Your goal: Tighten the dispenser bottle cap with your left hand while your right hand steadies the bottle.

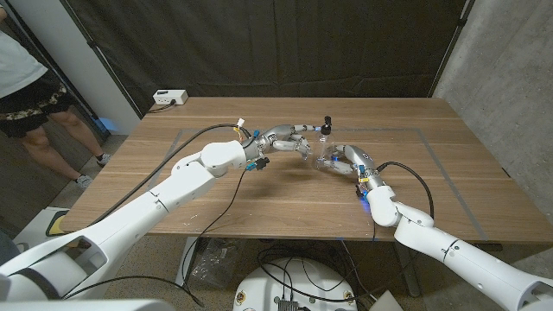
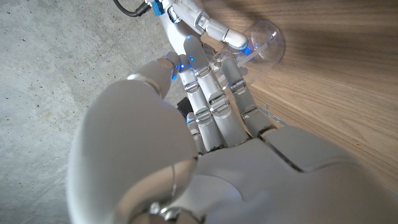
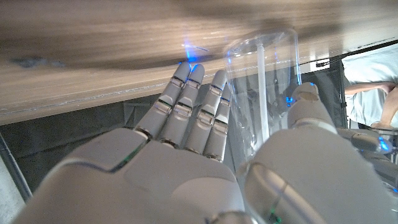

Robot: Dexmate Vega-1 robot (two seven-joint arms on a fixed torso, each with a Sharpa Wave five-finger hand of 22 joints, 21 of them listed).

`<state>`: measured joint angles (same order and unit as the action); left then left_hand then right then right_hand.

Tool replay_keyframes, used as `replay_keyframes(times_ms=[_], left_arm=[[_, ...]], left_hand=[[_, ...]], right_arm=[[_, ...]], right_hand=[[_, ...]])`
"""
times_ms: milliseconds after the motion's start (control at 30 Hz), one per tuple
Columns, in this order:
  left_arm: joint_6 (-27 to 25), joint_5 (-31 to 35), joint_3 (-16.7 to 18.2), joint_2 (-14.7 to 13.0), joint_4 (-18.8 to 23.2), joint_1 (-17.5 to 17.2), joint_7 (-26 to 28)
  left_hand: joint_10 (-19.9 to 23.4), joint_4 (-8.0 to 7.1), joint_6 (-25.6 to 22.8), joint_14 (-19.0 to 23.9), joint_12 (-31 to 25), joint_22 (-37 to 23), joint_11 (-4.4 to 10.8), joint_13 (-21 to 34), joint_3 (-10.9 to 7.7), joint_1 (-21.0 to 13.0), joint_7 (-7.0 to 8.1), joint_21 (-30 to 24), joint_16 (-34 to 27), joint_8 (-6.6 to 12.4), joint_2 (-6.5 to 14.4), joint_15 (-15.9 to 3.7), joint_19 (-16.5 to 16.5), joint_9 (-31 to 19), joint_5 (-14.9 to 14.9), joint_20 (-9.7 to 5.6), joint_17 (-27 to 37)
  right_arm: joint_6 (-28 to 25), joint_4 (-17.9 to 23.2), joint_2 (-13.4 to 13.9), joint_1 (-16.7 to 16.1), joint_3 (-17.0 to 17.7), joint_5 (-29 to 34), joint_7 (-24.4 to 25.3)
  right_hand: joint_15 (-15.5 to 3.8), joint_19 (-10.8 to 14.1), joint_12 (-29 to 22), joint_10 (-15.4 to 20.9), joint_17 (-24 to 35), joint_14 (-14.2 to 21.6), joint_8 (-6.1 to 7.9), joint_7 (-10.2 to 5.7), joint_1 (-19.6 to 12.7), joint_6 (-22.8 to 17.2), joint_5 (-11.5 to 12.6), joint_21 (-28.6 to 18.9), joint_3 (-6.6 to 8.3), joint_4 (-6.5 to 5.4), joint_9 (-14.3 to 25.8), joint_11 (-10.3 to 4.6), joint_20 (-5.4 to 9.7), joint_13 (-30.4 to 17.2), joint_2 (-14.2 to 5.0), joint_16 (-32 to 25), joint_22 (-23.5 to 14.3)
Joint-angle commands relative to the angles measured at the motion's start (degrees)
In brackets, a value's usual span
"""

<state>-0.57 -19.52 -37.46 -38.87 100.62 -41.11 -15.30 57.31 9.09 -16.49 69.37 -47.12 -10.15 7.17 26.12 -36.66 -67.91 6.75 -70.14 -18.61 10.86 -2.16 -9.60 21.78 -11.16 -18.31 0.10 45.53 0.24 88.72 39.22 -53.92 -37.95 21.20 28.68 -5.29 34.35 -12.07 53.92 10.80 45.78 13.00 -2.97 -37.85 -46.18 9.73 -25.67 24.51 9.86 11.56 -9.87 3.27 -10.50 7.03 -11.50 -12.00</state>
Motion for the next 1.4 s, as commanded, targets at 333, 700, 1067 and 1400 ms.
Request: replay_keyframes(times_ms=[333,700,1067,1400], left_arm=[[2.0,1.5,-4.0,5.3,-8.3,6.7,-5.8],[2.2,1.4,-3.7,5.2,-8.5,6.6,-5.6],[2.6,1.6,-3.6,5.0,-8.3,6.8,-5.8],[2.8,2.6,-4.7,5.9,-9.9,8.7,-7.4]], left_hand=[[0.6,-0.07,-0.1,-0.1,-0.4,-0.1,0.01,0.7,-0.17,-0.5,0.14,-0.3,0.4,0.13,0.2,0.19,-0.1,-0.2,-0.2,-0.06,0.2],[0.5,-0.04,-0.2,0.0,-0.5,-0.1,0.17,0.7,-0.2,-0.5,0.07,-0.3,0.3,0.14,0.2,0.1,-0.1,-0.2,-0.2,-0.12,0.2],[0.8,-0.06,-0.1,0.1,-0.4,-0.1,0.17,0.4,-0.32,-0.4,0.1,-0.3,0.4,0.1,0.1,0.15,-0.1,-0.2,-0.2,-0.11,0.2],[0.6,-0.09,-0.2,0.1,-0.4,-0.1,0.27,0.5,-0.41,-0.3,0.12,-0.3,0.4,0.13,0.1,0.23,-0.1,-0.2,-0.2,-0.03,0.2]], right_arm=[[-1.0,1.6,0.5,-1.5,0.7,0.3,1.1],[-1.1,1.5,0.4,-1.3,0.5,0.5,1.0],[-1.0,1.2,0.1,-0.7,0.2,0.8,0.6],[-1.4,1.2,0.0,-0.7,-0.1,1.0,0.7]], right_hand=[[-3.99,0.4,-0.3,2.6,0.2,0.5,0.48,-9.89,-15.9,-10.4,0.3,-0.6,2.92,-2.37,0.3,-2.56,3.32,-0.2,-16.3,0.0,0.0],[-3.92,0.4,-0.2,2.7,0.2,0.5,0.48,-9.9,-15.9,-10.4,0.3,-0.7,2.94,-2.37,0.3,-2.58,3.34,-0.2,-16.3,0.1,0.1],[-3.98,0.3,-0.2,2.6,0.2,0.5,0.49,-9.9,-15.9,-10.4,0.3,-0.7,2.96,-2.37,0.3,-2.57,3.39,-0.2,-16.3,0.1,0.1],[-4.03,0.4,-0.2,2.7,0.2,0.6,0.48,-9.9,-15.9,-10.4,0.3,-0.8,2.99,-2.34,0.3,-2.55,3.36,-0.2,-16.27,0.1,0.1]])
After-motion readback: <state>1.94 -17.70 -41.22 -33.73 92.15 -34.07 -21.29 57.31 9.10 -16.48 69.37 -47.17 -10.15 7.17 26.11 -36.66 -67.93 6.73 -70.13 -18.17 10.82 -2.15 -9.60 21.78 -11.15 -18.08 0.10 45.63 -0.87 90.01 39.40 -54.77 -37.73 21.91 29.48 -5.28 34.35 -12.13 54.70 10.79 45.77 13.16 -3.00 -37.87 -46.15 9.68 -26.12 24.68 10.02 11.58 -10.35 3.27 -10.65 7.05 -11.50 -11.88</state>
